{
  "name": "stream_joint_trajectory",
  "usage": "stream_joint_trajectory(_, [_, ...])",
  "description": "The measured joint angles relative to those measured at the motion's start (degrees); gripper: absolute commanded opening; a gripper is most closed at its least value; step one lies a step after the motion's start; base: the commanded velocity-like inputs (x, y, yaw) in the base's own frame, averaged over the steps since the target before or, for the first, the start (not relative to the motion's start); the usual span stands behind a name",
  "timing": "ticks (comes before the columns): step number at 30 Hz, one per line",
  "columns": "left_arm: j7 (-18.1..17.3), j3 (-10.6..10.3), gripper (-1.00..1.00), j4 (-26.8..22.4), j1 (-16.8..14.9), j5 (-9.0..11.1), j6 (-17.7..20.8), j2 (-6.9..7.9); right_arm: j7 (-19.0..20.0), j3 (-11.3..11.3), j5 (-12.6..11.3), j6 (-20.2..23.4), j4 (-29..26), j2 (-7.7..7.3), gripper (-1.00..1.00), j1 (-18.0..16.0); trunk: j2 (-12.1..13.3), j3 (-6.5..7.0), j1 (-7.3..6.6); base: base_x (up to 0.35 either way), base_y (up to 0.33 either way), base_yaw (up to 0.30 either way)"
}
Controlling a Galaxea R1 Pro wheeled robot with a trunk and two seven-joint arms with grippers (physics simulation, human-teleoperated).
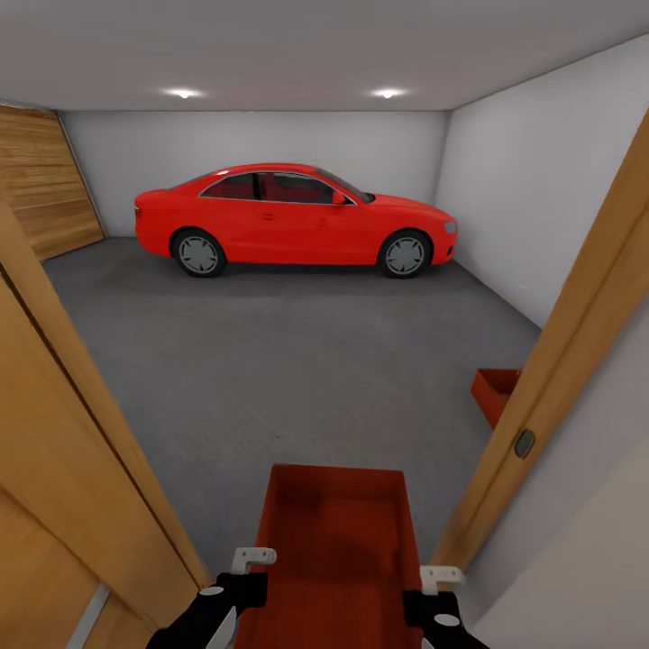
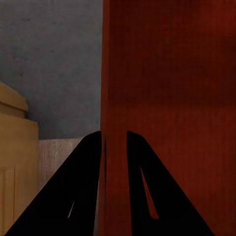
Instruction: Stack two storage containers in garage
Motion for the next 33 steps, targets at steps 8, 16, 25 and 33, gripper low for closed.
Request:
stream_joint_trajectory(8, [0.1, 0.0, -1.0, 0.0, 0.0, -0.1, 0.3, -0.13, 0.1, 0.3, -0.6, 0.0, 0.1, -0.12, -1.0, 0.0, 0.0, 0.0, -0.01, 0.311, 0.0, 0.0])
stream_joint_trajectory(16, [0.5, -0.1, -1.0, 0.0, 0.0, -0.1, 0.3, -0.43, 0.5, 0.2, -0.5, 0.0, 0.1, -0.4, -1.0, 0.0, 0.0, 0.0, -0.01, 0.322, 0.0, 0.0])
stream_joint_trajectory(25, [0.5, 0.0, -1.0, 0.0, 0.0, -0.1, 0.3, -0.4, 0.5, 0.2, -0.6, 0.0, 0.1, -0.36, -1.0, 0.0, 0.0, 0.0, -0.01, 0.322, 0.0, 0.0])
stream_joint_trajectory(33, [0.4, 0.0, -1.0, 0.0, 0.0, -0.1, 0.3, -0.36, 0.4, 0.2, -0.6, 0.0, 0.1, -0.33, -1.0, 0.0, 0.0, 0.0, -0.01, 0.322, 0.0, 0.0])
